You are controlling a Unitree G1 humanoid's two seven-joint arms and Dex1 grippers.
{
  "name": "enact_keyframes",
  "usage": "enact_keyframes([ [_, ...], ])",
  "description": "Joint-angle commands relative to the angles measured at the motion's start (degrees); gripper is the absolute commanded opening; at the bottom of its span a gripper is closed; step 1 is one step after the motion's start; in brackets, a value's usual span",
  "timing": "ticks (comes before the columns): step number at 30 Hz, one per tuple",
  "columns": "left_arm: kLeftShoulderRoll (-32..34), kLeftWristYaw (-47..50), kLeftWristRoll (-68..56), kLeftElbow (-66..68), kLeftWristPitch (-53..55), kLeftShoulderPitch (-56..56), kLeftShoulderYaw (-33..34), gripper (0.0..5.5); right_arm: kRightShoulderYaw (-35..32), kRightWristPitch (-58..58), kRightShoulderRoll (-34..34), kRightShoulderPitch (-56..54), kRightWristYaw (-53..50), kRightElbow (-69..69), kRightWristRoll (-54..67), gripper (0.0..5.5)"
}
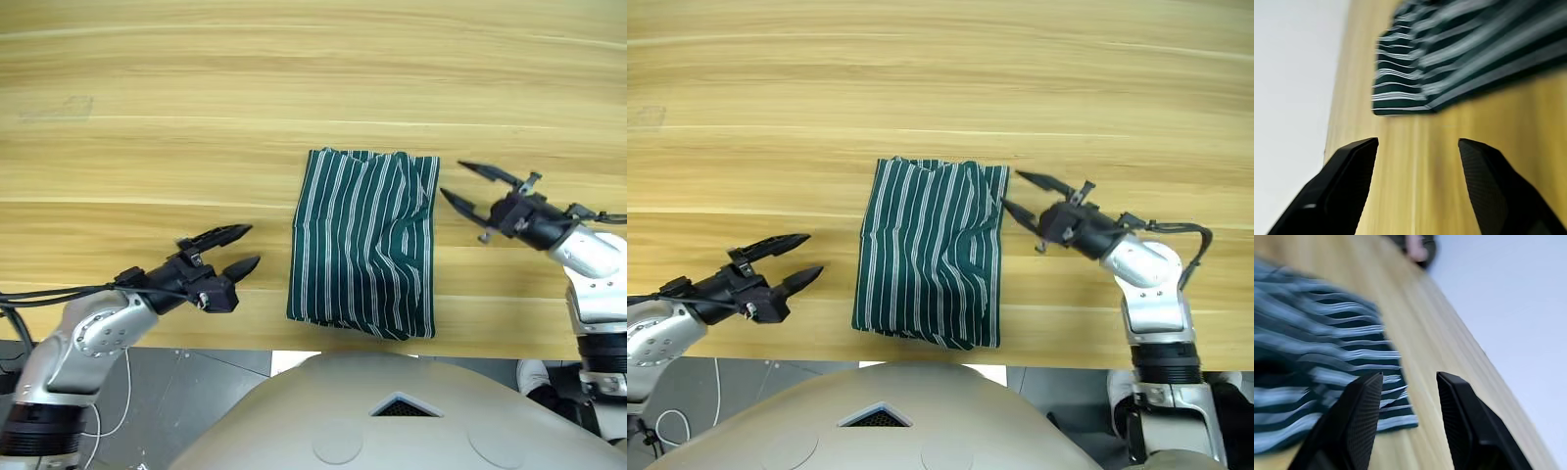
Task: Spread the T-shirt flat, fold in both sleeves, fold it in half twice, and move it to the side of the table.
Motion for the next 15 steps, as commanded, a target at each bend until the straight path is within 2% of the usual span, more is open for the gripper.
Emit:
enact_keyframes([
  [1,7.40,-2.71,6.20,3.21,-8.01,6.07,2.92,3.03,0.28,-18.33,-8.53,6.71,2.37,4.26,-3.65,2.04],
  [5,6.50,-2.33,8.07,5.52,-10.74,1.91,-1.53,3.03,6.79,-21.06,-12.89,9.49,6.01,7.18,-7.16,2.04],
  [8,5.77,-4.44,9.11,7.43,-12.41,-3.72,-8.17,3.03,10.23,-19.69,-16.24,9.62,8.47,8.31,-12.77,2.04],
  [15,2.42,-4.58,8.48,10.32,-12.56,-12.22,-16.24,3.03,15.83,-15.26,-17.44,9.01,9.36,6.56,-9.66,2.04],
])
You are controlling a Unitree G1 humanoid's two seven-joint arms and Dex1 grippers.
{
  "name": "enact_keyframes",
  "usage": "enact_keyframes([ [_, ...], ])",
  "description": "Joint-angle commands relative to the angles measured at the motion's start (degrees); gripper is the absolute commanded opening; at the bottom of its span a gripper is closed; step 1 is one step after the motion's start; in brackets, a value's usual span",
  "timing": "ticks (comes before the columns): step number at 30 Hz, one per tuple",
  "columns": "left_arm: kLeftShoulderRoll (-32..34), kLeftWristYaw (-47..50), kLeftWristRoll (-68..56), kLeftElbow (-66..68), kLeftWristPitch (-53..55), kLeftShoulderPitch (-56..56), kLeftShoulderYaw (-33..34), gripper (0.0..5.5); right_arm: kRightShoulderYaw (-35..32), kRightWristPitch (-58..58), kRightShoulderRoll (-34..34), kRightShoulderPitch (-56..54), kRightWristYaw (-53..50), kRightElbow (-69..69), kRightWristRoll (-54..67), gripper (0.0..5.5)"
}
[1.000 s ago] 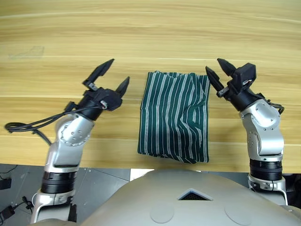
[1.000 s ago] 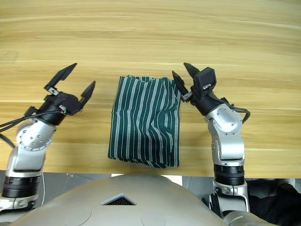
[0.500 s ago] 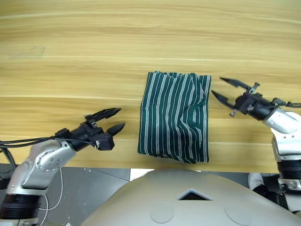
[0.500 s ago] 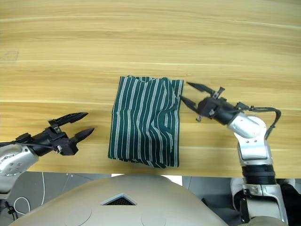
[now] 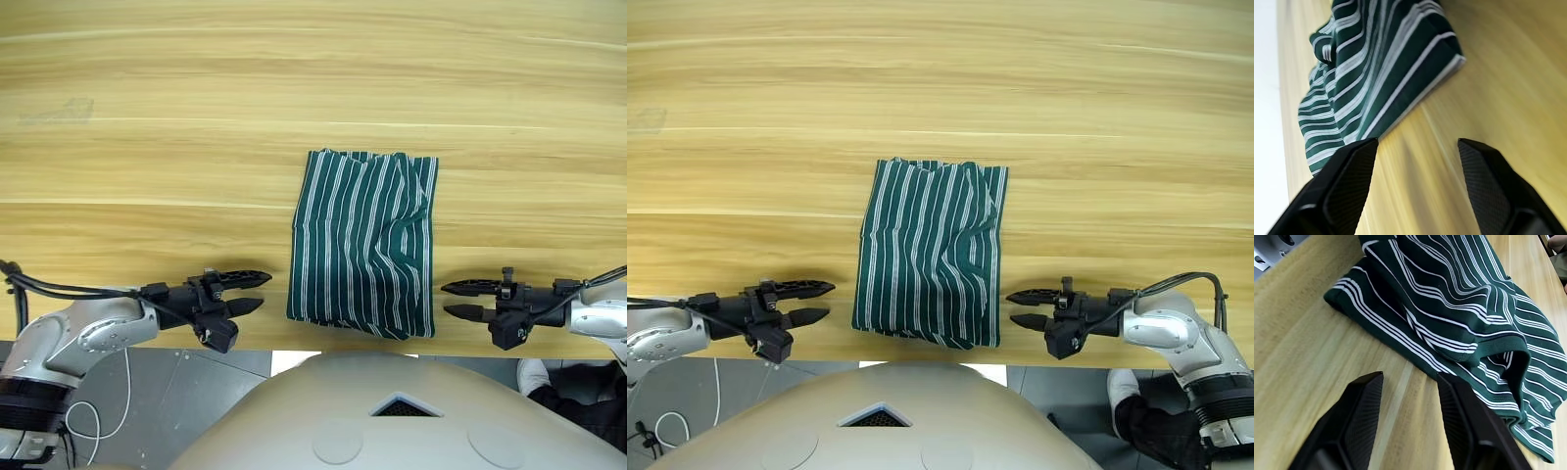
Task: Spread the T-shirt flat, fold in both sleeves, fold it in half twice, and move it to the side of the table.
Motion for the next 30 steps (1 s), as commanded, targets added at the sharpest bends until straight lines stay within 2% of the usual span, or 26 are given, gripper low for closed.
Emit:
enact_keyframes([
  [1,-0.56,-1.57,1.41,1.69,0.81,-1.95,-3.49,3.03,3.94,4.83,-1.53,1.64,3.20,-0.82,-2.05,2.04],
  [9,-0.99,-2.24,3.01,-0.17,0.11,-3.62,-8.41,3.03,8.11,6.71,-1.02,-1.75,3.70,-6.04,-2.48,2.04],
  [30,-3.71,-1.04,4.39,2.20,2.07,-6.12,-14.30,3.03,11.64,9.89,2.23,-6.71,2.44,-6.88,-4.14,2.04],
])
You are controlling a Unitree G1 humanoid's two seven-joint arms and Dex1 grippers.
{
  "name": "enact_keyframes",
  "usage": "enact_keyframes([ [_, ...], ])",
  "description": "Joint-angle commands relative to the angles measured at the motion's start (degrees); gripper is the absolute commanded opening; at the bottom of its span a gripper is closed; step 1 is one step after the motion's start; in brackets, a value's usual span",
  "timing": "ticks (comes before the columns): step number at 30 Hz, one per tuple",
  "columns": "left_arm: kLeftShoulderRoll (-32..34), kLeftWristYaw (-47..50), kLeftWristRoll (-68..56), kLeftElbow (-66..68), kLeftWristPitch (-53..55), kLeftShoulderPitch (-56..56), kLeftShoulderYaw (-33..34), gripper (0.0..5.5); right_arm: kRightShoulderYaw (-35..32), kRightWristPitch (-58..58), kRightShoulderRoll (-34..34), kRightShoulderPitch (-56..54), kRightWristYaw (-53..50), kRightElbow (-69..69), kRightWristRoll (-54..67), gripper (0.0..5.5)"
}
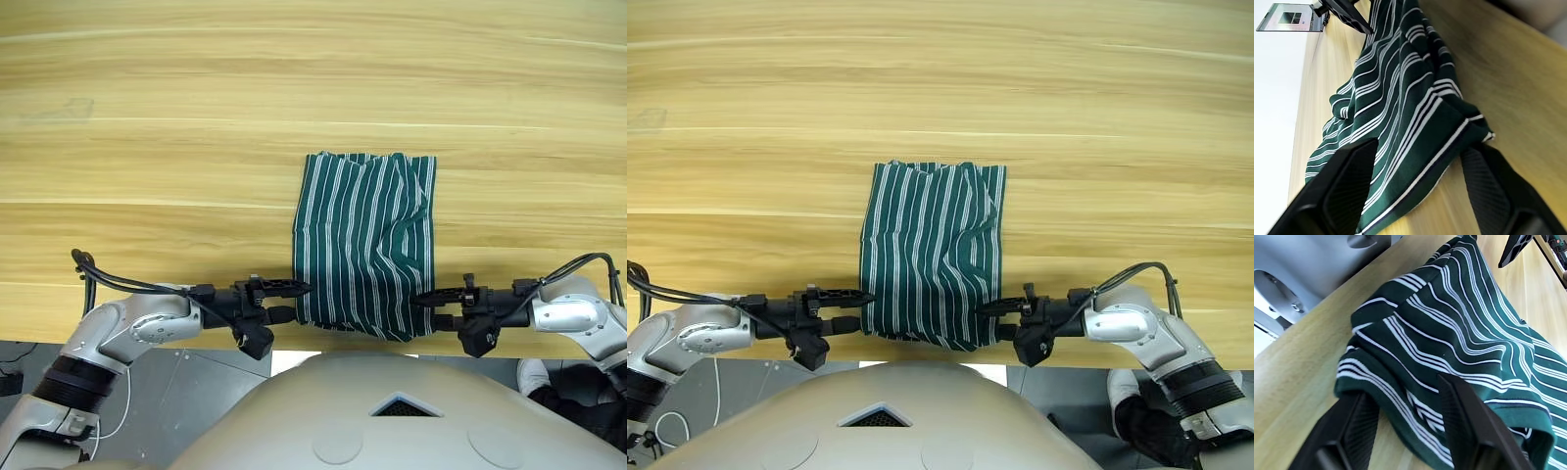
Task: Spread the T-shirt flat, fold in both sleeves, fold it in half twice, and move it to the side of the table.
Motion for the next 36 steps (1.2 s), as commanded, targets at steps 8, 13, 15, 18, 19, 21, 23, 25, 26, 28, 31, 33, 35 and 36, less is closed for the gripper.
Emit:
enact_keyframes([
  [8,0.19,-1.87,4.89,3.01,1.88,-1.27,-3.51,2.22,1.60,2.81,1.47,-1.80,0.71,1.39,-3.74,1.75],
  [13,0.27,-1.58,5.18,2.79,1.76,-1.05,-3.75,1.40,1.55,3.21,2.06,-1.80,0.06,1.45,-4.13,0.88],
  [15,0.29,-1.39,5.45,2.86,1.76,-0.92,-3.76,1.01,1.66,3.32,2.12,-1.87,-0.14,1.51,-4.39,0.44],
  [18,0.27,-1.19,5.71,3.05,1.70,-0.89,-3.75,0.56,1.70,3.46,2.18,-1.94,-0.53,1.60,-4.88,0.04],
  [19,0.27,-1.12,5.81,3.14,1.64,-0.91,-3.80,0.36,1.71,3.50,2.20,-1.92,-0.67,1.59,-5.01,0.03],
  [21,0.27,-1.02,5.91,3.27,1.61,-0.95,-3.87,0.26,1.75,3.55,2.26,-1.96,-0.91,1.63,-5.21,0.03],
  [23,0.27,-0.81,5.98,3.30,1.70,-0.75,-3.74,0.26,1.77,3.39,2.33,-2.04,-1.20,1.91,-5.48,0.03],
  [25,0.45,-0.59,6.13,3.25,1.66,-0.32,-3.55,0.25,1.76,3.29,2.35,-2.00,-1.61,2.22,-5.76,0.03],
  [26,0.57,-0.51,6.10,3.14,1.69,-0.15,-3.41,0.24,1.79,3.34,2.34,-2.03,-1.73,2.28,-5.76,0.03],
  [28,0.83,-0.88,4.21,2.50,2.69,0.25,-2.93,0.24,1.78,4.63,2.37,-2.53,-1.21,1.96,-4.68,0.03],
  [31,3.03,-6.82,-10.68,-3.02,12.77,3.35,-2.34,0.24,-0.92,16.04,0.78,-4.45,2.96,-1.61,6.56,0.02],
  [33,5.95,-10.81,-22.26,-10.01,21.86,6.60,-0.80,0.24,-3.57,25.78,-0.99,-4.95,6.11,-5.24,15.58,0.02],
  [35,9.77,-13.89,-34.59,-17.21,31.51,9.86,2.64,0.24,-5.52,33.89,-2.03,-4.36,8.72,-9.14,22.70,0.02],
  [36,11.99,-15.07,-40.87,-20.75,35.66,11.64,4.92,0.24,-6.13,37.01,-2.41,-3.85,9.76,-10.63,25.09,0.02],
])
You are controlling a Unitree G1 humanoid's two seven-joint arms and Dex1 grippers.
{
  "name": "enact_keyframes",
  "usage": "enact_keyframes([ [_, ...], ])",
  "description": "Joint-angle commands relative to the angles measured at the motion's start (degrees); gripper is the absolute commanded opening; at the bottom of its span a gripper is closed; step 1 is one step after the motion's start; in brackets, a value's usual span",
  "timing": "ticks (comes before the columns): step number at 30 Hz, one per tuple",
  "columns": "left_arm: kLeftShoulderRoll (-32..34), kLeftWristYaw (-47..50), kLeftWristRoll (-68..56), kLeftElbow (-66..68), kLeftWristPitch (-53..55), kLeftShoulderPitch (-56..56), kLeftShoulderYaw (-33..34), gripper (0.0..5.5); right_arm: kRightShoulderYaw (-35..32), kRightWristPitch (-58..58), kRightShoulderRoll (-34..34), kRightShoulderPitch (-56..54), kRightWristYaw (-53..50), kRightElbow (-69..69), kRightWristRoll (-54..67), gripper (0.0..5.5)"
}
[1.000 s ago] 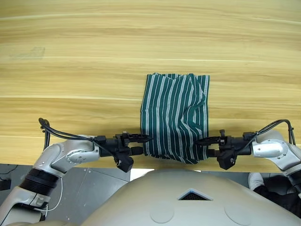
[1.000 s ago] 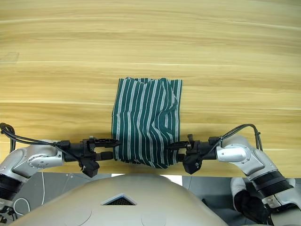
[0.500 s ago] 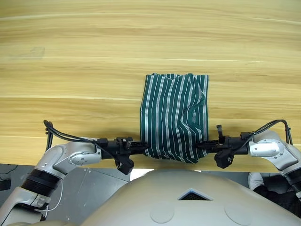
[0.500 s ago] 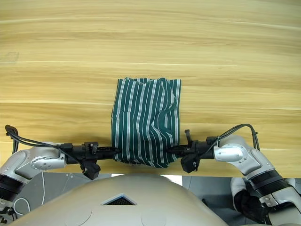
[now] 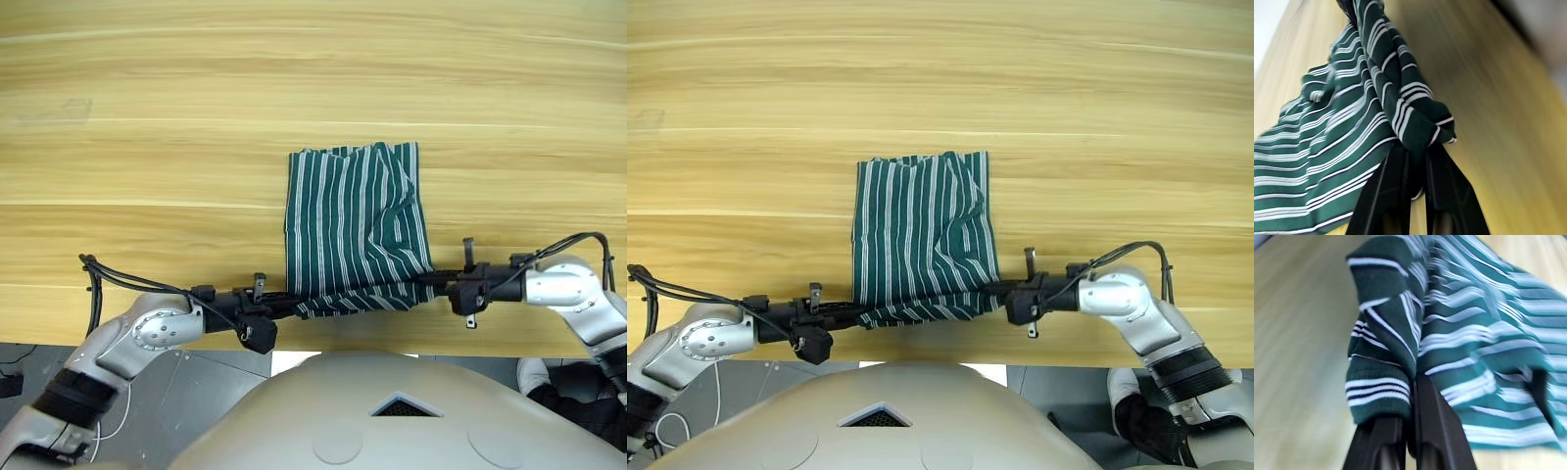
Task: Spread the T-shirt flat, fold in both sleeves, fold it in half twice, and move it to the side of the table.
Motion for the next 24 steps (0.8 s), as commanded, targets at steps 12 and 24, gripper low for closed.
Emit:
enact_keyframes([
  [12,8.68,-11.72,-35.53,-22.46,33.37,8.91,18.61,0.24,-9.83,31.38,-3.26,5.51,9.69,-16.00,23.95,0.02],
  [24,7.74,-19.61,-33.47,-25.34,34.81,18.87,24.09,0.24,-20.74,48.30,-1.85,7.02,10.50,-24.57,43.29,0.02],
])
